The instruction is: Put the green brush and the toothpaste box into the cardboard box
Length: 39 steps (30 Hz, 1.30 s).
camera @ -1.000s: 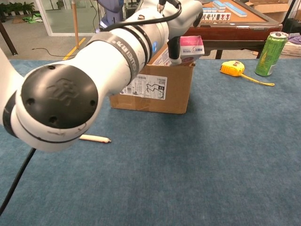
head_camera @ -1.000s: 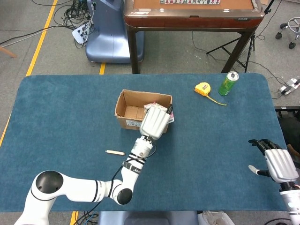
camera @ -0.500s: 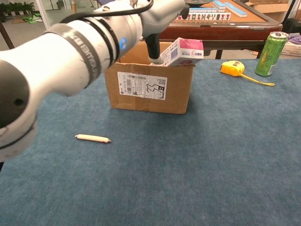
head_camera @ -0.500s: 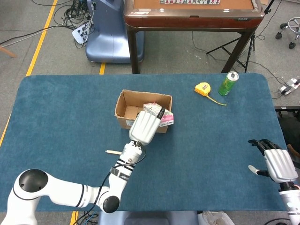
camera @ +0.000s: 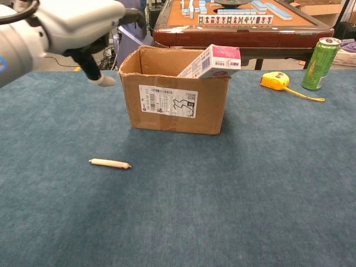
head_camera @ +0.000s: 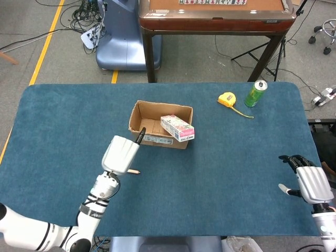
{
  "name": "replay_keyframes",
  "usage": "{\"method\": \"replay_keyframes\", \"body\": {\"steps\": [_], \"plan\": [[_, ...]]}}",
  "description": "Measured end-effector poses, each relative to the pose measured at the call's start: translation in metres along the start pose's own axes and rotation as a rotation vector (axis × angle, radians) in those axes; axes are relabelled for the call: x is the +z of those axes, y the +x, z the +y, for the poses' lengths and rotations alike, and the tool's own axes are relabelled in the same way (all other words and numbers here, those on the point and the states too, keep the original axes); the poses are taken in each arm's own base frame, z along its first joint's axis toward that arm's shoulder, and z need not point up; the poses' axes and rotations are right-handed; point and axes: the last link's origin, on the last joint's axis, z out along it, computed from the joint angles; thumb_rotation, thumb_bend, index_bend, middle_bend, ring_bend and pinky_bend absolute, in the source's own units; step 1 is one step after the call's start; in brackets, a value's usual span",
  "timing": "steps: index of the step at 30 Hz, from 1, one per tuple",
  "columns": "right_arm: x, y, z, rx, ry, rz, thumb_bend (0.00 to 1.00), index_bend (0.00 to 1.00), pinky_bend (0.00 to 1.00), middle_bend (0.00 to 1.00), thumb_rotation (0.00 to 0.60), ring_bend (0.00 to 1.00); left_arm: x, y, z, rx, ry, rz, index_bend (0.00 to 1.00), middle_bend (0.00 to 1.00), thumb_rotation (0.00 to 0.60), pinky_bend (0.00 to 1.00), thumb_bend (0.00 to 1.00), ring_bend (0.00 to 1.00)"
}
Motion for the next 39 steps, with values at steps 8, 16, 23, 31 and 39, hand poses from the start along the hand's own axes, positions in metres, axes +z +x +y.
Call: {"method": "replay_keyframes", "body": {"steps": [8,16,23,31,39], "plan": [[0.001,-0.003,-0.003,-0.007,0.016,0.017,0.00,0.28,0.38,0.34,0.600,0.22,-0.050,-0.028,-0.033,-0.032,0.004,-0.061,0.15,0.49,0.600,0.71,0.15,0.48],[0.002,-0.006,-0.007,-0.012,0.048,0.048,0.00,0.30,0.38,0.35,0.600,0.23,-0.101,-0.046,-0.060,-0.139,0.062,-0.107,0.17,0.34,0.600,0.47,0.15,0.34],[0.003,-0.010,-0.015,-0.032,0.095,0.085,0.00,0.32,0.38,0.36,0.600,0.23,-0.148,-0.060,-0.076,-0.188,0.160,-0.171,0.20,0.32,0.600,0.36,0.15,0.31],[0.004,-0.014,-0.019,-0.051,0.108,0.092,0.00,0.32,0.38,0.36,0.600,0.23,-0.193,-0.082,-0.091,-0.262,0.264,-0.231,0.22,0.32,0.600,0.36,0.15,0.31],[0.005,-0.017,-0.022,-0.062,0.119,0.079,0.00,0.32,0.38,0.36,0.600,0.23,-0.208,-0.090,-0.104,-0.281,0.299,-0.245,0.24,0.32,0.600,0.36,0.15,0.31]]}}
